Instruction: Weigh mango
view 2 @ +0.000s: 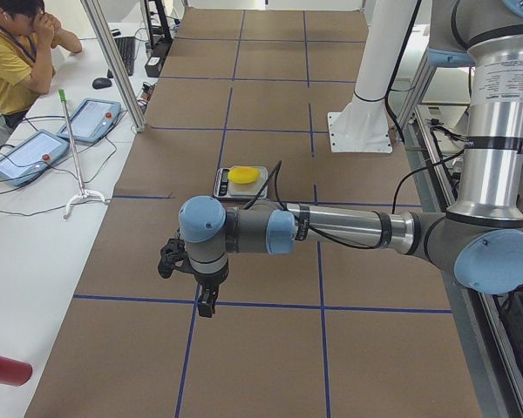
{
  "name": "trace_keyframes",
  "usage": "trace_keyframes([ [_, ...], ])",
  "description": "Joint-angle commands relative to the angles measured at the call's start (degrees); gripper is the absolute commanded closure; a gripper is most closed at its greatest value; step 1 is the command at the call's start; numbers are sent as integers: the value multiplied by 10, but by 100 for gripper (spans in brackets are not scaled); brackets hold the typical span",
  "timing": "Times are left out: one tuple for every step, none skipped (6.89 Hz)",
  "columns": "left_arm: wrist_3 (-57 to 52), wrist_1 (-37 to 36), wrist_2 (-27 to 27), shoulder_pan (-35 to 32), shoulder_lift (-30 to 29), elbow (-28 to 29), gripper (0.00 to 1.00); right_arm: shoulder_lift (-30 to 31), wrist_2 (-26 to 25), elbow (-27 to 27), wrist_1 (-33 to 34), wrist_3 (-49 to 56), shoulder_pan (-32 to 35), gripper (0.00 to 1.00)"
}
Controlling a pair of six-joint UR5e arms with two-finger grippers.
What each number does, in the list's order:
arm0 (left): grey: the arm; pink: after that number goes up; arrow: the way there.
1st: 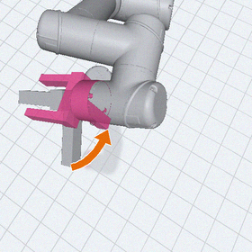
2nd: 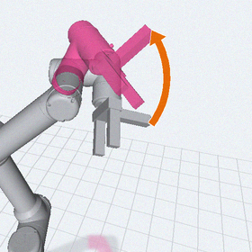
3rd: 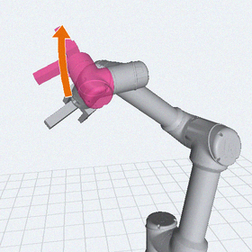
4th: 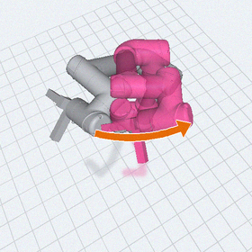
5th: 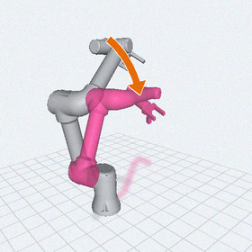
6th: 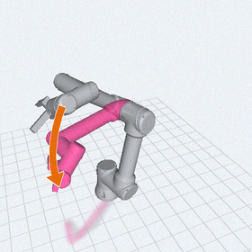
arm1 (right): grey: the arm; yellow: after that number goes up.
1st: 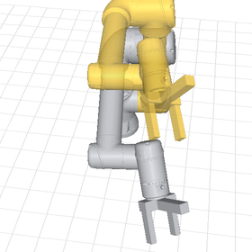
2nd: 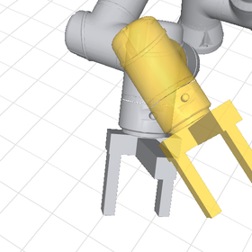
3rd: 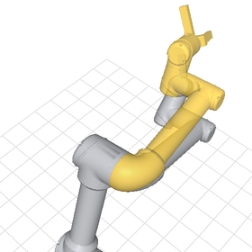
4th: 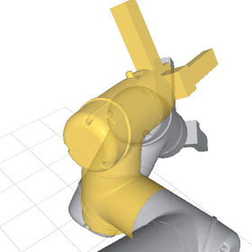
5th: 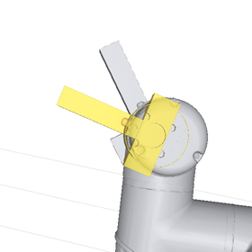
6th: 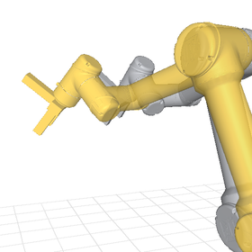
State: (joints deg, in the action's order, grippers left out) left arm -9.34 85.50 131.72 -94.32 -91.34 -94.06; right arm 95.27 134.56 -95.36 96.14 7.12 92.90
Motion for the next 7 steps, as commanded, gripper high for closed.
trace_keyframes([
  [-4,-50,-1,0,-2,-21,0,0,0,0,0,0,0,0],
  [-4,-66,-1,0,-1,-28,0,0,0,0,0,0,0,0],
  [-4,-64,0,0,6,-22,0,0,0,0,0,0,0,0],
  [-5,-64,1,0,6,-21,0,0,0,0,0,0,0,0],
  [-5,-64,3,0,7,-21,0,0,0,0,0,0,0,0],
  [-6,-64,3,0,8,-20,0,0,0,0,0,0,0,0],
  [-6,-62,31,0,9,-21,0,0,0,0,0,0,0,0],
])
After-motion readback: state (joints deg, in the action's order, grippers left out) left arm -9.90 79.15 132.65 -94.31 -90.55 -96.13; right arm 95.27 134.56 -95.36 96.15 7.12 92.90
